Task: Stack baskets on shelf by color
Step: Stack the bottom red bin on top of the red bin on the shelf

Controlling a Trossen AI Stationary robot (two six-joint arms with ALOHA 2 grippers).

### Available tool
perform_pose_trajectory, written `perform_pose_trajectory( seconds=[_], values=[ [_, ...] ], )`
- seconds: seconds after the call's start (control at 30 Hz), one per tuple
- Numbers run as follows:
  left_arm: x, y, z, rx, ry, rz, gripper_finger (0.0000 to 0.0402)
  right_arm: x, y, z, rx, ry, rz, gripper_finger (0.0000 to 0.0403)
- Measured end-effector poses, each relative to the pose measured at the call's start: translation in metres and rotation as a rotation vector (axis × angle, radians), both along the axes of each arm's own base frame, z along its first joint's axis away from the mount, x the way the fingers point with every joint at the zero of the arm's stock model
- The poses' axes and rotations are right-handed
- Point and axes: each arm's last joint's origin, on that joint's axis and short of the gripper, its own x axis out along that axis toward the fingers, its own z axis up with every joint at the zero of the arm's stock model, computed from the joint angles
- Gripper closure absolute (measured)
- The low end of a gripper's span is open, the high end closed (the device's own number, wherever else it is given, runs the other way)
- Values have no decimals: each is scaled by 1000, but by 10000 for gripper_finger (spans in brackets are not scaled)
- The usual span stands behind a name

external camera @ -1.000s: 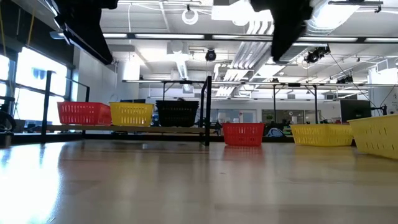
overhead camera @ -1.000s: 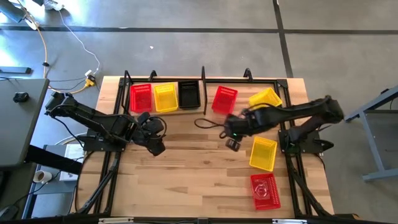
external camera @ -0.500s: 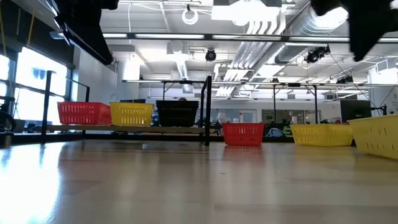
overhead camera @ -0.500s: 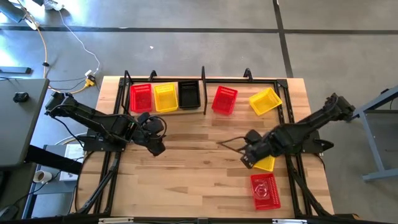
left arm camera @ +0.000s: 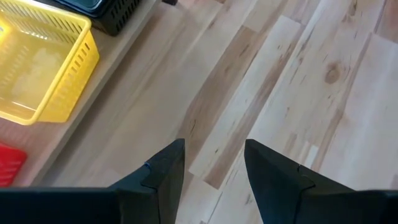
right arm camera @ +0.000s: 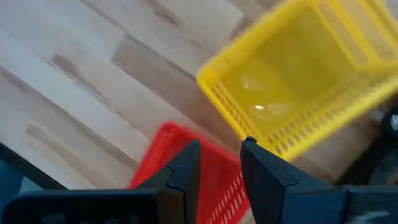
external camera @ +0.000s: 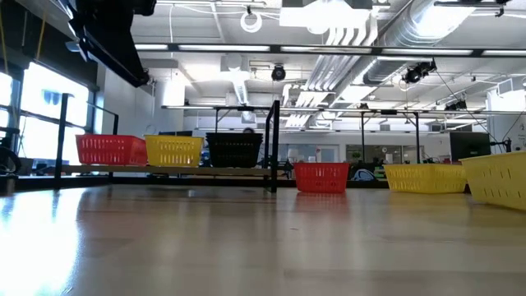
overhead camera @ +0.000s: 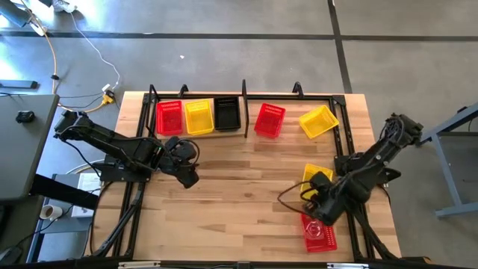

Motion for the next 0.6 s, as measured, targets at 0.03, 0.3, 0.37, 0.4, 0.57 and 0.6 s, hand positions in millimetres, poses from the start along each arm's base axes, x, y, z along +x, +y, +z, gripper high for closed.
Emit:
perform_pose_trajectory(
  seconds=[0.03, 0.3, 0.37, 0.4, 0.57, 0.6],
  values=[
    [0, 0, 0, -3, 0, 0, 243, -2, 4, -2, 0, 13, -5, 304],
    [0, -1, 0, -19, 3, -7, 243, -20, 34, -19, 19, 119, -49, 304],
    [0, -1, 0, -20, 4, -8, 243, -23, 41, -24, 12, 138, -63, 304],
    [0, -1, 0, -24, 4, -10, 243, -25, 44, -27, 11, 141, -66, 304],
    [0, -1, -1, -44, 9, -20, 243, -31, 59, -38, 17, 174, -89, 304],
    [0, -1, -1, -46, 9, -21, 243, -32, 61, -40, 16, 183, -91, 304]
  ],
)
